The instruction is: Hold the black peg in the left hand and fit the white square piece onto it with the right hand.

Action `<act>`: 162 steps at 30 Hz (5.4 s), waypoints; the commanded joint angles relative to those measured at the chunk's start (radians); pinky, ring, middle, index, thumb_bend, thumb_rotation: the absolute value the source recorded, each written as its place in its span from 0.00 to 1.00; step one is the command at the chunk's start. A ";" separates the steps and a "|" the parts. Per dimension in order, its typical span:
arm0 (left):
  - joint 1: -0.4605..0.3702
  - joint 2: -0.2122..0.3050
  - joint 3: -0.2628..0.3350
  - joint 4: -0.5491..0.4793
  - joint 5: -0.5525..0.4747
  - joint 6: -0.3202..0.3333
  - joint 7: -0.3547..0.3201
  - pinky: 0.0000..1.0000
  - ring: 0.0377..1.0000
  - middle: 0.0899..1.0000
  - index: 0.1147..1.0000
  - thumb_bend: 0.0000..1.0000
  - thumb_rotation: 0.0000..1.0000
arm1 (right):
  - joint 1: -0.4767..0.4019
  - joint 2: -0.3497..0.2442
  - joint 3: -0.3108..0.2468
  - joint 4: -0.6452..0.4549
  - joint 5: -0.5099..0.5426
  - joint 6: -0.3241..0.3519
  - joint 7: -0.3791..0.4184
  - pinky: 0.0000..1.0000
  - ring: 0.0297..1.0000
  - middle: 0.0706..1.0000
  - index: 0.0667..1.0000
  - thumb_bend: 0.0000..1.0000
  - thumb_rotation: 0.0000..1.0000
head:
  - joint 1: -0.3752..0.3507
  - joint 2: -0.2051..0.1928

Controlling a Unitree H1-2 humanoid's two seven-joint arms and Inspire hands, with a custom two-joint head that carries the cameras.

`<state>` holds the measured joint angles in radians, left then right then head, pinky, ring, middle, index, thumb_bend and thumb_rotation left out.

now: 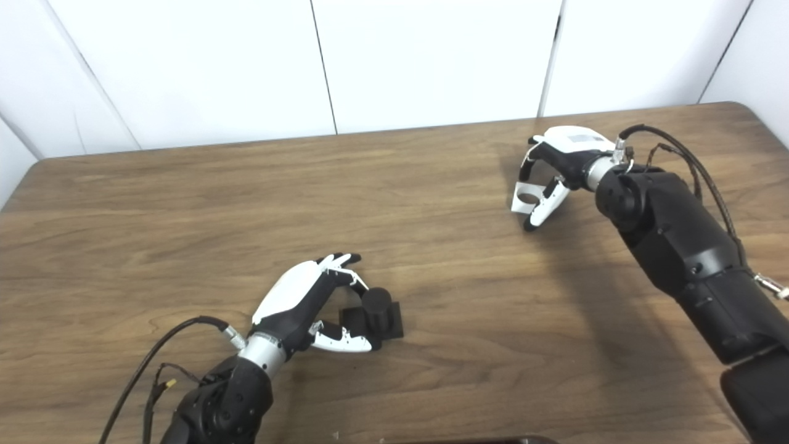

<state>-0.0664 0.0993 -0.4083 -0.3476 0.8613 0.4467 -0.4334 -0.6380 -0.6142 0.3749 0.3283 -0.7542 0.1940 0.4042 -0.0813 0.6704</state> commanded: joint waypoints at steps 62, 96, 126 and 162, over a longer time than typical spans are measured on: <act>0.017 0.018 0.009 0.028 -0.002 0.019 0.004 1.00 1.00 0.95 0.42 0.50 0.08 | -0.004 -0.053 0.042 0.060 -0.011 -0.084 -0.018 1.00 1.00 0.93 0.57 0.65 0.18 | 0.005 0.011; 0.014 0.014 0.012 0.024 0.016 0.020 -0.013 1.00 1.00 0.95 0.42 0.50 0.08 | -0.007 -0.044 0.035 0.052 0.005 -0.062 -0.001 1.00 1.00 0.92 0.45 0.52 0.14 | 0.004 0.015; 0.014 0.007 0.012 0.035 0.016 0.017 -0.004 1.00 1.00 0.95 0.42 0.50 0.08 | 0.015 -0.065 -0.011 -0.140 0.022 -0.046 0.036 1.00 1.00 0.92 0.45 0.52 0.14 | 0.013 0.009; 0.017 -0.012 0.013 0.046 0.037 0.021 -0.001 1.00 1.00 0.95 0.42 0.50 0.08 | 0.022 0.013 -0.033 -0.664 0.039 0.008 0.356 1.00 1.00 0.91 0.45 0.52 0.13 | 0.031 0.009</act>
<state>-0.0579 0.0769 -0.3956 -0.3443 0.8741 0.4466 -0.4216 -0.5598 -0.5983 0.3633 -0.2897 -0.7239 0.1986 0.7558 -0.0506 0.6796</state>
